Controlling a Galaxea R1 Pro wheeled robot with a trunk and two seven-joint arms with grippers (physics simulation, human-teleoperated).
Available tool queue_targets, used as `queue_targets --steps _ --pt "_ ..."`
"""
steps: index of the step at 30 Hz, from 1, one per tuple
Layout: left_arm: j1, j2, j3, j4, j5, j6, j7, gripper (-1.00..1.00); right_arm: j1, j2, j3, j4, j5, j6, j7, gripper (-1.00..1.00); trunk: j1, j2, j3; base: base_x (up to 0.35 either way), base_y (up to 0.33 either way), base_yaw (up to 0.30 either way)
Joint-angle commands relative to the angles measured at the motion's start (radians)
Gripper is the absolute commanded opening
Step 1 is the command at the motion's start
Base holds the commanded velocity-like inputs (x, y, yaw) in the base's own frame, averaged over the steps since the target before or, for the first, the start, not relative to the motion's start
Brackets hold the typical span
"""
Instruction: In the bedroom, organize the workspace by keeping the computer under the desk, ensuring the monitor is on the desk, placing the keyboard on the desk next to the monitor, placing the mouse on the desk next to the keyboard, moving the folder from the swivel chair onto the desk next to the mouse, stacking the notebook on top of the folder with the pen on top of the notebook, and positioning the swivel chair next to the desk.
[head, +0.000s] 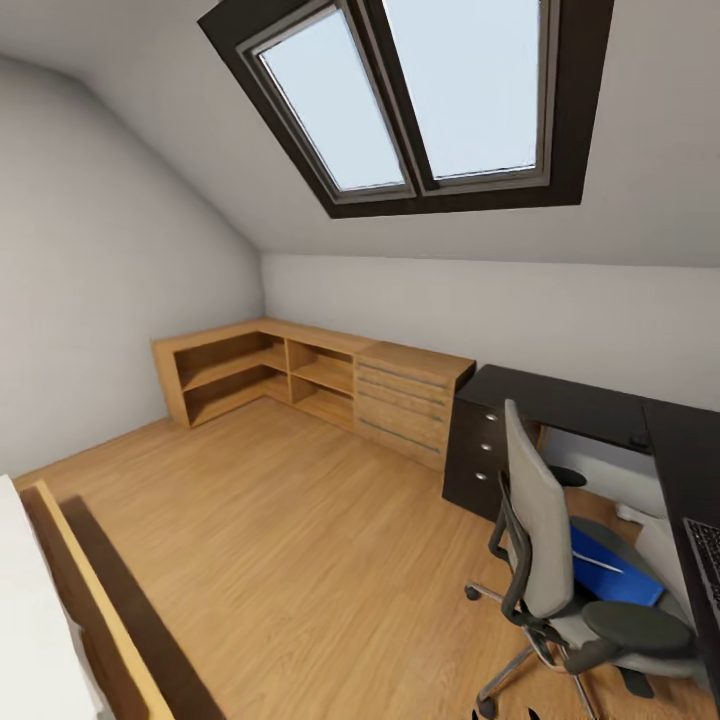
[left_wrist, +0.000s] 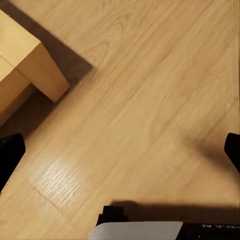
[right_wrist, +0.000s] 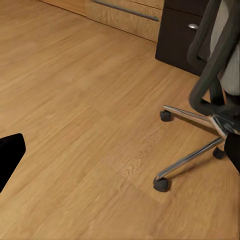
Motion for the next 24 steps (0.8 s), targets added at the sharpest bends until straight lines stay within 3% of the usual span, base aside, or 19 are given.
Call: queue_targets --steps 1,19,24 --pt "0.0 0.0 -0.001 0.0 0.006 -0.003 0.0 1.0 -0.001 0.0 0.0 0.001 0.0 -0.003 0.001 1.0 0.0 -0.001 -0.001 0.099 0.102 -0.3" --pt "0.0 0.0 0.0 0.0 0.006 -0.003 0.0 1.0 -0.001 -0.001 -0.035 0.001 0.0 -0.003 -0.002 1.0 0.0 -0.001 -0.001 0.015 0.014 -0.3" --pt "0.0 0.0 0.0 0.0 0.006 -0.003 -0.001 1.0 -0.001 -0.001 -0.041 0.001 0.0 -0.003 -0.002 1.0 0.0 -0.001 -0.001 0.146 0.111 -0.3"
